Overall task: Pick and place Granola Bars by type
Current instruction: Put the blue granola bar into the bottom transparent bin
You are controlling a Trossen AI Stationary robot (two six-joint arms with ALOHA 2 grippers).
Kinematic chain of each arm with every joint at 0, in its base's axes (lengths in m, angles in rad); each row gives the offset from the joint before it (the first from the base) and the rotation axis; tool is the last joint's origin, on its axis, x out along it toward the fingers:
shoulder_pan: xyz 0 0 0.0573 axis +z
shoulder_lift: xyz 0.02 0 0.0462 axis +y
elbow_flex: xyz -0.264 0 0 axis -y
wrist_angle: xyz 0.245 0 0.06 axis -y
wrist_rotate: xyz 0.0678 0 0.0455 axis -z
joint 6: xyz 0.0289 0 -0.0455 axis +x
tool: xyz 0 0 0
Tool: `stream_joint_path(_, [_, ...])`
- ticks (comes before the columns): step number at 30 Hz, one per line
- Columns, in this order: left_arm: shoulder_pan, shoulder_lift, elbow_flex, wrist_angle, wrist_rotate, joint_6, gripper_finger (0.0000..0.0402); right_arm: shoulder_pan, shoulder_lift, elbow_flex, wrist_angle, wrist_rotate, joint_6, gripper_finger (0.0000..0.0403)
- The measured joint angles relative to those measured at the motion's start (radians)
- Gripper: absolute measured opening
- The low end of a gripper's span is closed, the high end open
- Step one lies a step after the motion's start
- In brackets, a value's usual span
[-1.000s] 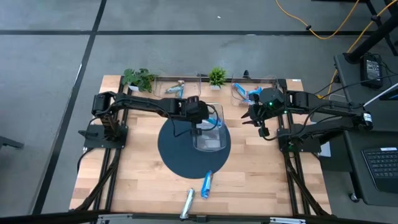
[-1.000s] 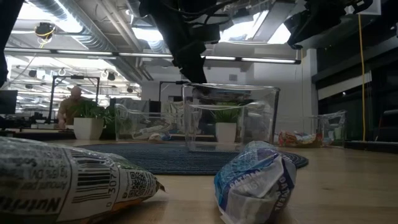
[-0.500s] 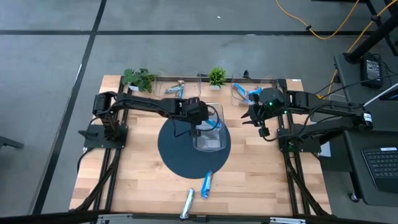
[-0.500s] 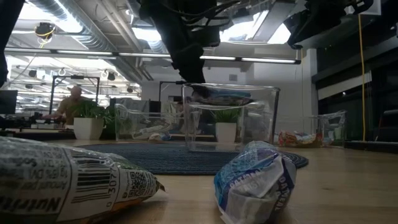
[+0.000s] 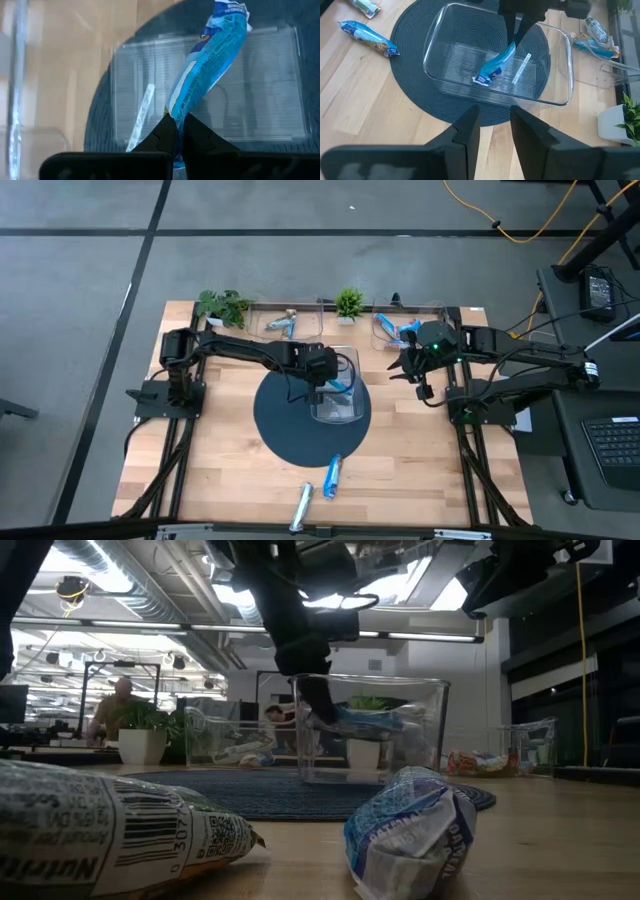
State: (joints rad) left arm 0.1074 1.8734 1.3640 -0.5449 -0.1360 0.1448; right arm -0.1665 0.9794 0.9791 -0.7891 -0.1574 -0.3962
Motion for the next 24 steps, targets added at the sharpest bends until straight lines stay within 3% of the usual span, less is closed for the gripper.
stream_joint_path(18, [0.0, -0.001, 0.0, 0.001, -0.003, 0.0, 0.0006, 0.0, 0.0, 0.0, 0.002, 0.0, 0.0, 0.0111])
stream_joint_path(24, [0.0, -0.001, 0.0, 0.001, -0.003, 0.0, 0.0028, 0.0, 0.0, 0.0, 0.002, 0.0, 0.0, 0.0111])
